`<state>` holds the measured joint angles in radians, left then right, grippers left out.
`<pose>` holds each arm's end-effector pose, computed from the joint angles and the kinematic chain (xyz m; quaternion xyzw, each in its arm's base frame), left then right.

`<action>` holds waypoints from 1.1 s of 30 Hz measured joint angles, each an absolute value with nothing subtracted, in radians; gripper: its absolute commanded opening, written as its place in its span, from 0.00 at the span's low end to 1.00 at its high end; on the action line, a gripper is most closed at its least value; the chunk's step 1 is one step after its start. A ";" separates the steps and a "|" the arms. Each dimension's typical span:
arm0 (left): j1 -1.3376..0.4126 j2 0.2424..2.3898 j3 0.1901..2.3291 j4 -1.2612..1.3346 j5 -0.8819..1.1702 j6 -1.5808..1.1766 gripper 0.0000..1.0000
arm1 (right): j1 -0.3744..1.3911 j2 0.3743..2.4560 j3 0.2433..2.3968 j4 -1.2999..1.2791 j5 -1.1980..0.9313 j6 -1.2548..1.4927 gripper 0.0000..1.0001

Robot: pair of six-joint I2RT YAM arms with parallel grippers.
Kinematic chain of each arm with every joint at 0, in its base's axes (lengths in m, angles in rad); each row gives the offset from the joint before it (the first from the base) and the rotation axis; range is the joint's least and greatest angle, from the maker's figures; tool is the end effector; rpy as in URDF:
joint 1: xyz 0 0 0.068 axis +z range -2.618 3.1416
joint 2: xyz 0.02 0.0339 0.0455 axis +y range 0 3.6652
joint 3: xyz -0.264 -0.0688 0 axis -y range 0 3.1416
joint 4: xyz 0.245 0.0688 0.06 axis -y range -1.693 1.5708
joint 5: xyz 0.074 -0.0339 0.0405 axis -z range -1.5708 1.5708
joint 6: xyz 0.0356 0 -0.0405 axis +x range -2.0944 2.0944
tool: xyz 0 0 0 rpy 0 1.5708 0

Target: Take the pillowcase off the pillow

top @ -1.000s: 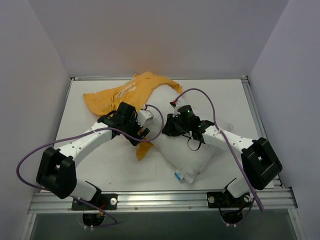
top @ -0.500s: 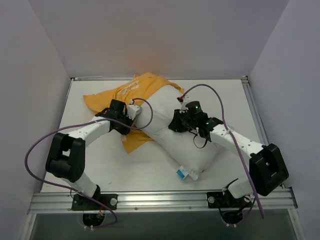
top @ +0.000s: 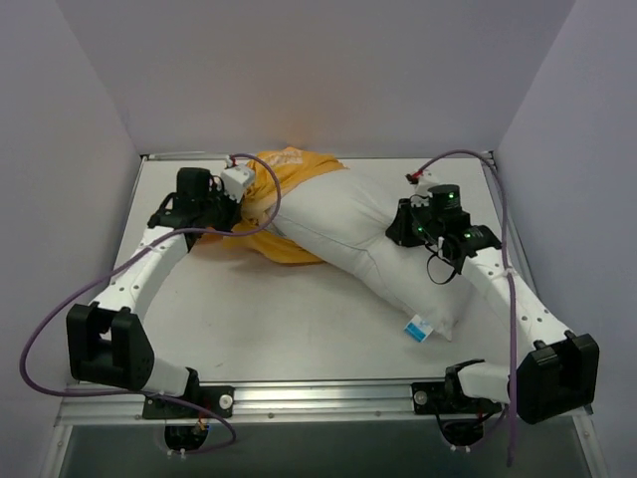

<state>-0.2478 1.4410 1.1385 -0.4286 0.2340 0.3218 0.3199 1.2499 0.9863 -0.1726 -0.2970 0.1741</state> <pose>0.3067 -0.0861 0.2870 0.3005 0.8570 -0.0915 0.4085 0.2690 0.1001 0.3125 -0.1400 0.8261 0.2509 0.4848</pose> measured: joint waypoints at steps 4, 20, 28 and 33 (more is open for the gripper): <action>-0.102 1.442 1.251 -0.419 0.287 0.321 0.02 | 0.168 1.203 1.007 -0.207 -0.356 0.150 0.00; 0.230 1.607 1.370 -0.463 0.245 0.329 0.02 | 0.065 1.219 1.042 -0.343 -0.344 0.079 0.00; 0.300 1.576 1.374 -0.400 0.149 0.371 0.02 | -0.033 1.219 1.042 -0.442 -0.181 0.030 0.00; 0.242 1.507 1.293 -0.395 0.176 0.386 0.02 | -0.037 1.222 1.042 -0.419 -0.184 0.042 0.00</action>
